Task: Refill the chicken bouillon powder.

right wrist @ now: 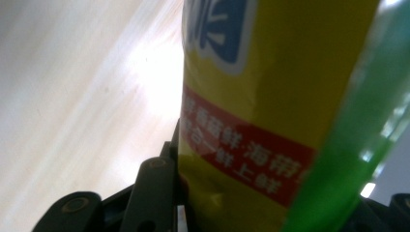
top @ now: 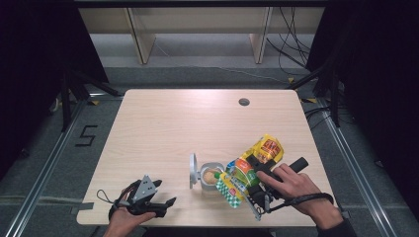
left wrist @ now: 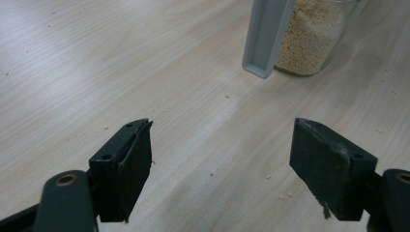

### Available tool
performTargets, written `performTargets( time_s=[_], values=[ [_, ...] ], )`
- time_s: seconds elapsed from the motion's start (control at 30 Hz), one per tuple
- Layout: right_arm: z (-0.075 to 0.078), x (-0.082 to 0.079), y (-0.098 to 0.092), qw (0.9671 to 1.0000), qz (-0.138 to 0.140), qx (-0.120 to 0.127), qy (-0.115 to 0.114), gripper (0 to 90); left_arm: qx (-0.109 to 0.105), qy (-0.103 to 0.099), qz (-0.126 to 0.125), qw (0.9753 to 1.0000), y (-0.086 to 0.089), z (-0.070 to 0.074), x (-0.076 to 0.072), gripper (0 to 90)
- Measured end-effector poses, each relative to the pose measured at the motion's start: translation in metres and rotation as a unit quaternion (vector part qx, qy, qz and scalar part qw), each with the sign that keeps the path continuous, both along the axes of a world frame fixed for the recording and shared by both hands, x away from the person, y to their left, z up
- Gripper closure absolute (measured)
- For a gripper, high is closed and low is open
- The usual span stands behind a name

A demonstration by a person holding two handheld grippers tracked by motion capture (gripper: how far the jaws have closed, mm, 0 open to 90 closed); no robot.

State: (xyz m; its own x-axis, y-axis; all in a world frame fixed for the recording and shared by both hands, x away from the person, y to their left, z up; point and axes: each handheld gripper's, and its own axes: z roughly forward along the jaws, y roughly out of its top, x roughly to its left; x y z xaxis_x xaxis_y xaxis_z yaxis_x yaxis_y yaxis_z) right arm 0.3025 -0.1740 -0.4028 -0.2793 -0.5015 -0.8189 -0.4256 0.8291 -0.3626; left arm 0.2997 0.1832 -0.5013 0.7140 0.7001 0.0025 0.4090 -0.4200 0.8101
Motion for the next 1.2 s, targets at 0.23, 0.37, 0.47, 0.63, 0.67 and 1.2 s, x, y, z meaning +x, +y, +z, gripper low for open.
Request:
performTargets(
  time_s=[0.23, 0.37, 0.47, 0.63, 0.67, 1.2],
  values=[
    [-0.016, 0.0, -0.014, 0.9924, -0.002, 0.112, 0.053, 67.0, -0.003, 0.003, -0.003, 1.0, 0.0, 0.0, 0.0, 22.4],
    [-0.028, 0.0, -0.023, 0.9795, -0.014, 0.184, 0.08, 67.8, 0.003, -0.002, -0.002, 1.0, 0.0, 0.0, 0.0, 22.4],
    [-0.036, -0.001, -0.03, 0.9639, -0.023, 0.246, 0.099, 68.2, -0.001, 0.001, 0.0, 1.0, 0.0, 0.0, 0.0, 22.4],
    [-0.04, 0.006, -0.037, 0.9491, -0.017, 0.289, 0.124, 69.2, 0.002, -0.001, -0.002, 1.0, 0.0, 0.0, 0.0, 22.4],
    [-0.042, 0.006, -0.038, 0.9404, -0.028, 0.311, 0.135, 69.4, 0.001, -0.001, -0.001, 1.0, 0.0, 0.0, 0.0, 22.4],
    [-0.058, 0.023, -0.053, 0.8665, -0.04, 0.444, 0.224, 72.5, 0.011, 0.0, -0.01, 0.9999, 0.001, 0.002, 0.0, 22.4]
  ],
)
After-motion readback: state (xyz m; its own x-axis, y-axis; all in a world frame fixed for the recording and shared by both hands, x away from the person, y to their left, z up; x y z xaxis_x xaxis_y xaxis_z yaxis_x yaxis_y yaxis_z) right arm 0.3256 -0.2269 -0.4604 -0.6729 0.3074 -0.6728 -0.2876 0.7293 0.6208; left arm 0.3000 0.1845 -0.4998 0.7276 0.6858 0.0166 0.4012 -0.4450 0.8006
